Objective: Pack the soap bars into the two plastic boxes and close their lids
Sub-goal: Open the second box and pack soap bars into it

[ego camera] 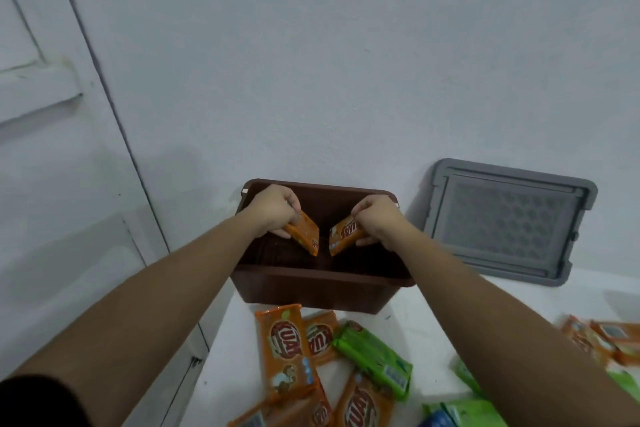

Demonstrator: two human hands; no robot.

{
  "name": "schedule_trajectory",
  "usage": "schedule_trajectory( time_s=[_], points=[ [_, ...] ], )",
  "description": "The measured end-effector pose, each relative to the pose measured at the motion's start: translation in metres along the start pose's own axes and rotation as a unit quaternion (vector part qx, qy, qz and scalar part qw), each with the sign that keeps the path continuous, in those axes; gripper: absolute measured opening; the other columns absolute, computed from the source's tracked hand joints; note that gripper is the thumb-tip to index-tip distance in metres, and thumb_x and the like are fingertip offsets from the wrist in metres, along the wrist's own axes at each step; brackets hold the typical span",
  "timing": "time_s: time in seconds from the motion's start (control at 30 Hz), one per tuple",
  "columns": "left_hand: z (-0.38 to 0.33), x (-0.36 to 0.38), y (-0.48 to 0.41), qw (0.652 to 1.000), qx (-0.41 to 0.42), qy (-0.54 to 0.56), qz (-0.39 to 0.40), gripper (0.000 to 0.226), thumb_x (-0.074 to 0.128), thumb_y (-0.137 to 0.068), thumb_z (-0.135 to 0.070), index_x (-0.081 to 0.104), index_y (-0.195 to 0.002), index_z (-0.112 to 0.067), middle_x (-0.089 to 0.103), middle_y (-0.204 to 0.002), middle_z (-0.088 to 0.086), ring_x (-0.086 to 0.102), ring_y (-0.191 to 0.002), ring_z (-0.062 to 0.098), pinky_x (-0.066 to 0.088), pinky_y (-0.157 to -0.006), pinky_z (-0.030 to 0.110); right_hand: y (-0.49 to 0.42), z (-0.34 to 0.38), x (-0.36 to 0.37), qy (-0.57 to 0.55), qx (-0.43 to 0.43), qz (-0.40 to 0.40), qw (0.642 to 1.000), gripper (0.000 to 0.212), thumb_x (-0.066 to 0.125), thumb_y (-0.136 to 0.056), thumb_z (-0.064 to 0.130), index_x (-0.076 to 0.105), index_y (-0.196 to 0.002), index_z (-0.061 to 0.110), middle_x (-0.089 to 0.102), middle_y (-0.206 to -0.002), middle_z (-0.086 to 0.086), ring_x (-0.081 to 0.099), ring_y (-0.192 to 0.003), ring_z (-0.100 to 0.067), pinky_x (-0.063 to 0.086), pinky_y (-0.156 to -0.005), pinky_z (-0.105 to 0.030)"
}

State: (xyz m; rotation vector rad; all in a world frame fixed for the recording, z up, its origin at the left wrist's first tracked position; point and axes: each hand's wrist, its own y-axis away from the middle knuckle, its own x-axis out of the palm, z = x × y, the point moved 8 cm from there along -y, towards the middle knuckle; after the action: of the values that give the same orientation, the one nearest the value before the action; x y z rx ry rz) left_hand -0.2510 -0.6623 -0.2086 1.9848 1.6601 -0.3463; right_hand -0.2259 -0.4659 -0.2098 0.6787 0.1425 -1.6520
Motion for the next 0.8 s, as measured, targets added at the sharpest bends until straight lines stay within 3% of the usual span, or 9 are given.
schedule_trajectory(
  time_s=[0.2, 0.33, 0.4, 0.53, 0.8],
  points=[
    [0.022, 0.012, -0.026, 0.999, -0.026, -0.015, 0.023, 0.026, 0.058, -0.085, 0.008, 0.05, -0.074, -0.014, 0.057, -0.095, 0.009, 0.06, -0.09, 0.025, 0.06, -0.068, 0.037, -0.022, -0.025, 0.021, -0.026, 0.082, -0.016, 0.996, 0.027, 0.05, -0.096, 0.013, 0.052, -0.123, 0.009, 0.055, -0.115, -0.015, 0.061, -0.101, -0.035, 0.061, -0.074, -0.044],
    [0.032, 0.012, -0.032, 0.997, -0.036, -0.069, 0.016, 0.024, 0.069, -0.081, -0.002, 0.049, -0.076, -0.015, 0.06, -0.102, 0.012, 0.061, -0.09, 0.025, 0.06, -0.071, 0.036, -0.027, -0.025, 0.025, 0.049, 0.047, -0.018, 0.998, 0.028, 0.05, -0.094, 0.007, 0.054, -0.122, 0.005, 0.058, -0.109, -0.013, 0.063, -0.096, -0.029, 0.059, -0.08, -0.041],
    [0.032, 0.016, -0.03, 0.989, -0.035, -0.137, 0.033, 0.03, 0.08, -0.073, -0.014, 0.052, -0.086, -0.015, 0.061, -0.104, 0.01, 0.06, -0.091, 0.023, 0.055, -0.067, 0.031, -0.028, -0.024, 0.027, 0.145, 0.027, -0.019, 0.989, 0.028, 0.054, -0.092, 0.004, 0.055, -0.12, 0.005, 0.059, -0.114, -0.014, 0.061, -0.102, -0.03, 0.056, -0.087, -0.041],
    [0.031, 0.021, -0.027, 0.965, -0.019, -0.257, 0.041, 0.065, 0.088, -0.063, -0.024, 0.053, -0.116, -0.009, 0.06, -0.114, 0.009, 0.059, -0.104, 0.026, 0.045, -0.074, 0.029, -0.027, -0.025, 0.032, 0.23, 0.026, -0.009, 0.973, 0.033, 0.057, -0.092, 0.009, 0.05, -0.124, 0.008, 0.057, -0.118, -0.015, 0.063, -0.095, -0.028, 0.058, -0.081, -0.037],
    [0.037, 0.028, -0.031, 0.934, -0.003, -0.356, 0.029, 0.054, 0.075, -0.08, -0.033, 0.052, -0.124, -0.011, 0.059, -0.121, 0.01, 0.06, -0.106, 0.024, 0.049, -0.083, 0.031, -0.031, -0.024, 0.039, 0.293, -0.005, 0.004, 0.956, 0.041, 0.063, -0.089, 0.015, 0.049, -0.127, 0.009, 0.056, -0.123, -0.012, 0.057, -0.111, -0.026, 0.051, -0.094, -0.036]
  ],
)
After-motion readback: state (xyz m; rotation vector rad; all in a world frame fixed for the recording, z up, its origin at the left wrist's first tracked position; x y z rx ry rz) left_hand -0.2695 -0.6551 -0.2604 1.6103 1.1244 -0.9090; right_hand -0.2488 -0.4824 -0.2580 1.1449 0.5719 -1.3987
